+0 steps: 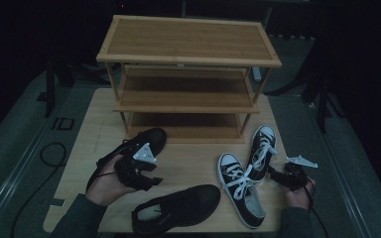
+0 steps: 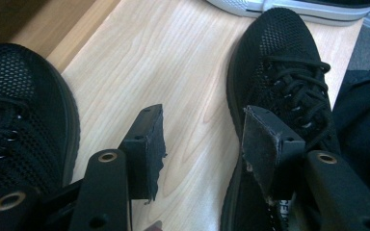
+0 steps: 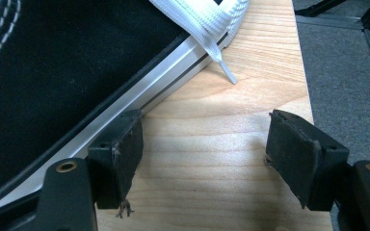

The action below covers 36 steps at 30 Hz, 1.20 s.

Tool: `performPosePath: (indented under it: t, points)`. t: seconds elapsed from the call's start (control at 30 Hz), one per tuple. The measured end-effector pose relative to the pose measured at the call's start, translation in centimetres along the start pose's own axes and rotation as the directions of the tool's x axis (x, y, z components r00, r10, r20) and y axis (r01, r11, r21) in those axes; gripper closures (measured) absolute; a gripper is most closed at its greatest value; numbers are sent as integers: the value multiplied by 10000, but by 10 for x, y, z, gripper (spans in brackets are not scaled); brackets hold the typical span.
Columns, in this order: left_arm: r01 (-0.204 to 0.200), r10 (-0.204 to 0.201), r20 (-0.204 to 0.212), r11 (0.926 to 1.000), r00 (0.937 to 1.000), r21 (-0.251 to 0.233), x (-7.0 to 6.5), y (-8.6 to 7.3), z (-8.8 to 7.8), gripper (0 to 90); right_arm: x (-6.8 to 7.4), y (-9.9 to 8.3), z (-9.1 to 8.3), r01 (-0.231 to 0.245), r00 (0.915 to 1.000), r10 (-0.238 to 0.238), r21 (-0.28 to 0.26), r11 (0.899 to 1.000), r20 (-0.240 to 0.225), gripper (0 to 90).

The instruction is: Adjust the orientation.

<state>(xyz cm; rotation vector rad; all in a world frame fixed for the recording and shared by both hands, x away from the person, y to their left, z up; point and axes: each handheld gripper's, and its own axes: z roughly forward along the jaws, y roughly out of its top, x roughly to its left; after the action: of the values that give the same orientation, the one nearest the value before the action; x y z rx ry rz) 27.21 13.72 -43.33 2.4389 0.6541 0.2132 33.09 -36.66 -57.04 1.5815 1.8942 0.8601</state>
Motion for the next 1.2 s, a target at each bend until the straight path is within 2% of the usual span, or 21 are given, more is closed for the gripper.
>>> performPosePath:
  t: [0.47, 0.57, 0.7, 0.83, 0.93, 1.07, 1.17, 1.2]
  points:
    - [-289, 280, 688, 9995, 9972, 131, -11, -5, 7, 520, 0, 0, 0, 8, 10000, -8, 0, 10000, -9, 287]
    - [-391, 382, 769, 9992, 9963, 111, -12, -7, 8, 518, 0, 0, 0, 4, 10000, -4, 2, 10000, -13, 287]
    - [-237, 232, 835, 9997, 9962, 48, -12, -10, 8, 518, 0, 0, 0, 3, 10000, -3, 2, 10000, -12, 288]
    - [-341, 327, 797, 9993, 9963, 162, -14, -13, 8, 518, 0, 0, 0, 12, 10000, -12, 0, 10000, -14, 287]
    - [-228, 210, 825, 9995, 9964, 209, -13, -16, 9, 518, 0, 0, 0, 2, 10000, -2, 2, 10000, -12, 287]
    - [-333, 310, 997, 9992, 9945, 208, -16, -20, 10, 518, 0, 0, 0, 2, 10000, -2, 3, 10000, -13, 287]
    - [-560, 526, 1059, 9980, 9930, 294, -19, -22, 10, 518, 0, 0, 0, 10, 10000, -10, 0, 10000, -13, 287]
    - [-479, 445, 1080, 9984, 9932, 287, -20, -22, 11, 518, 0, 0, 0, 10, 10000, -10, 0, 10000, -13, 287]
